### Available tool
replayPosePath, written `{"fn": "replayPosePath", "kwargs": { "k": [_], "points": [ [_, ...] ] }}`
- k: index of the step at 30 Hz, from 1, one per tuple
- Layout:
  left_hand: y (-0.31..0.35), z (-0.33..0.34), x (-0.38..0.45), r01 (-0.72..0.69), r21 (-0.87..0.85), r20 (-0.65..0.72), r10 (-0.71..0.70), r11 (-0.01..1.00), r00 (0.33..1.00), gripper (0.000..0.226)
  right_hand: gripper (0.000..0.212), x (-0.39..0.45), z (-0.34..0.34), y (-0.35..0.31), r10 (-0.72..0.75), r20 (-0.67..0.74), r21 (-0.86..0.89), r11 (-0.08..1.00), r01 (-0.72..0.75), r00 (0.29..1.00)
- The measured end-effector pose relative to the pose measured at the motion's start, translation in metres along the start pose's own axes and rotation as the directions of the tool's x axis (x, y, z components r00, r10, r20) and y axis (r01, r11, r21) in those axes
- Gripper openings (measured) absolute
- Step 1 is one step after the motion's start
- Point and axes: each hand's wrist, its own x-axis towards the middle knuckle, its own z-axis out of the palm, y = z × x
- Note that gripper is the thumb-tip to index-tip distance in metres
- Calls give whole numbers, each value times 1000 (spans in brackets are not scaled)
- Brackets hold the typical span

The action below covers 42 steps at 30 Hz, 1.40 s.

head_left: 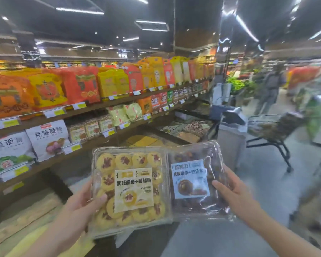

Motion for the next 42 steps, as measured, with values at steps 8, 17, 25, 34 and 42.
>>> {"fn": "replayPosePath", "kwargs": {
  "k": [8, 17, 25, 34, 42],
  "points": [
    [-21, 133, 11, 62, -6, 314, -57, 998, 948, 59, 62, -113, -125, 13, 80, -350, -22, 995, -94, 933],
    [-56, 346, -12, 102, 21, 588, -94, 995, 803, 47, 59, -249, -294, 49, 125, -623, -93, 968, -232, 772],
    [-74, 570, -76, 178, 24, 778, -130, 984, 614, 96, 64, -386, -471, 76, 187, -803, -30, 936, -351, 567],
    [-97, 842, -203, 185, 82, 953, -131, 979, 275, 46, 57, -568, -608, 82, 131, -972, 54, 932, -360, 195],
    [-129, 989, -310, 250, 190, 981, -196, 949, 0, 53, 58, -713, -641, 52, 62, -992, 107, 889, -445, -113]
  ]
}}
